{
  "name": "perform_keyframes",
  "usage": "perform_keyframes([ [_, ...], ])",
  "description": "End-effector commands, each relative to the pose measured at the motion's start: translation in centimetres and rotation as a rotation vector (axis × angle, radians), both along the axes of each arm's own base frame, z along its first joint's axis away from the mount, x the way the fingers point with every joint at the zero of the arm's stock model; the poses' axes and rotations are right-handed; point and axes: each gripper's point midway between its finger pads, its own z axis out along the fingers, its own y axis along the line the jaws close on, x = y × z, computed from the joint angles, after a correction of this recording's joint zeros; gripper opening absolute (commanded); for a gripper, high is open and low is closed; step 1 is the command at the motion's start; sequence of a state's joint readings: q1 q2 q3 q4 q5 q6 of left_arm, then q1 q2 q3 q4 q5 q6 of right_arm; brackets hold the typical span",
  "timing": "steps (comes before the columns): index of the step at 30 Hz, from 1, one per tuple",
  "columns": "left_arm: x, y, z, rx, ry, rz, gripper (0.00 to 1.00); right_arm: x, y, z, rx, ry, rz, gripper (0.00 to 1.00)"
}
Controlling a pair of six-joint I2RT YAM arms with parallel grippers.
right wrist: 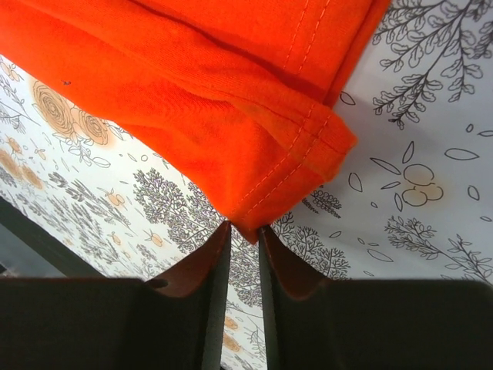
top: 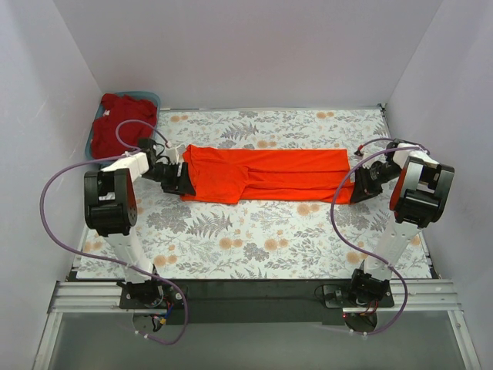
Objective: Fold and stack the t-shirts
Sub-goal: Fold the tshirt
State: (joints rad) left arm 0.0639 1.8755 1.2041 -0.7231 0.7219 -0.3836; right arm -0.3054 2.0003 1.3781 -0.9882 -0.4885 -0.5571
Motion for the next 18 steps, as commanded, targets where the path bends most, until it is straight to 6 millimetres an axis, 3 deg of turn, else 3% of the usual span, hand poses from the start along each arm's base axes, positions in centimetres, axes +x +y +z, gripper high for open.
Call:
perform_keyframes([
  [1,1.2,-0.4,0.8,-0.041,-0.031,0.004,0.53,0.1,0.4,0.3,0.028,-0.014,0.004,0.23],
  [3,1.4,-0.3,0.4,-0.036,-0.019,0.012,0.50,0.3,0.3,0.4,0.026,-0.020,0.006,0.22],
  [7,2.0,-0.1,1.0,-0.031,-0.034,0.029,0.28,0.5,0.0,0.4,0.009,-0.024,0.010,0.10],
  [9,2.1,0.0,1.4,-0.025,-0.046,0.031,0.11,0.6,-0.2,0.4,-0.002,-0.026,0.015,0.01],
  [11,2.2,0.2,2.1,-0.005,-0.063,0.039,0.00,0.8,-0.6,0.5,-0.023,-0.036,0.023,0.01],
  [18,2.9,3.3,3.8,0.084,-0.074,0.072,0.00,1.1,-2.3,1.8,-0.116,-0.078,0.084,0.01],
])
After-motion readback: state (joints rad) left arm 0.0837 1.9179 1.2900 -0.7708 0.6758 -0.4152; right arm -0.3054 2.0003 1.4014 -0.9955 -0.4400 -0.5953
